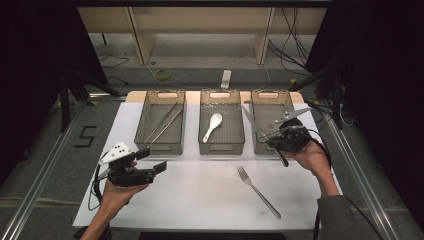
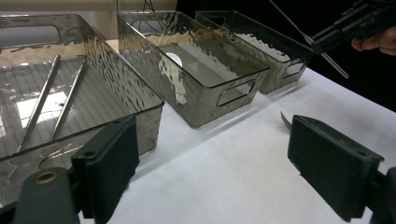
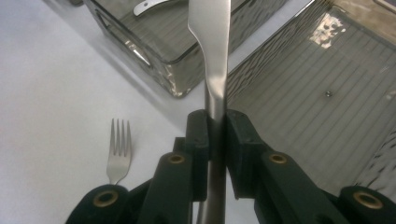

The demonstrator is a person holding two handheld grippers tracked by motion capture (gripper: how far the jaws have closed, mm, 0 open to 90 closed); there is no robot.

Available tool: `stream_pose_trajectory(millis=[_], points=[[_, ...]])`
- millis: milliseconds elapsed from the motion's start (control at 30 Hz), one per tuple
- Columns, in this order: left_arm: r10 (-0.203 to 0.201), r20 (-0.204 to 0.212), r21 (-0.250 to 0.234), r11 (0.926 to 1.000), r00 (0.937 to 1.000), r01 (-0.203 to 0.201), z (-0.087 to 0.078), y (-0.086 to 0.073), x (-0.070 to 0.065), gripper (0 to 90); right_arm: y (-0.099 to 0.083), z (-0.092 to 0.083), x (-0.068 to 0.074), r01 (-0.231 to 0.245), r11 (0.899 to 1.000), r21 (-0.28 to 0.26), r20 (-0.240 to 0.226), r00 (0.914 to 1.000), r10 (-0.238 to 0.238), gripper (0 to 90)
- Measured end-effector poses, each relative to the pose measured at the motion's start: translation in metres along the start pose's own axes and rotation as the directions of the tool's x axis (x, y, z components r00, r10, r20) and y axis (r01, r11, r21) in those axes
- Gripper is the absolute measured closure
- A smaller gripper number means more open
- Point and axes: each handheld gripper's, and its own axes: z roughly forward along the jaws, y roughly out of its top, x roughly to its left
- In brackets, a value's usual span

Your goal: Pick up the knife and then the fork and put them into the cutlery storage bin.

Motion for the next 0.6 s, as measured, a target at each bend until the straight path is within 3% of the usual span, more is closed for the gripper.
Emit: stream_pose_trajectory(millis=[600], points=[[0.006, 0.002, -0.024, 0.9997, 1.0, -0.006, -0.001, 0.001, -0.001, 15.8, 0.034, 0.0, -0.031, -0.099, 0.994, -0.043, 0.032, 0.9944, 0.101, 80.7]])
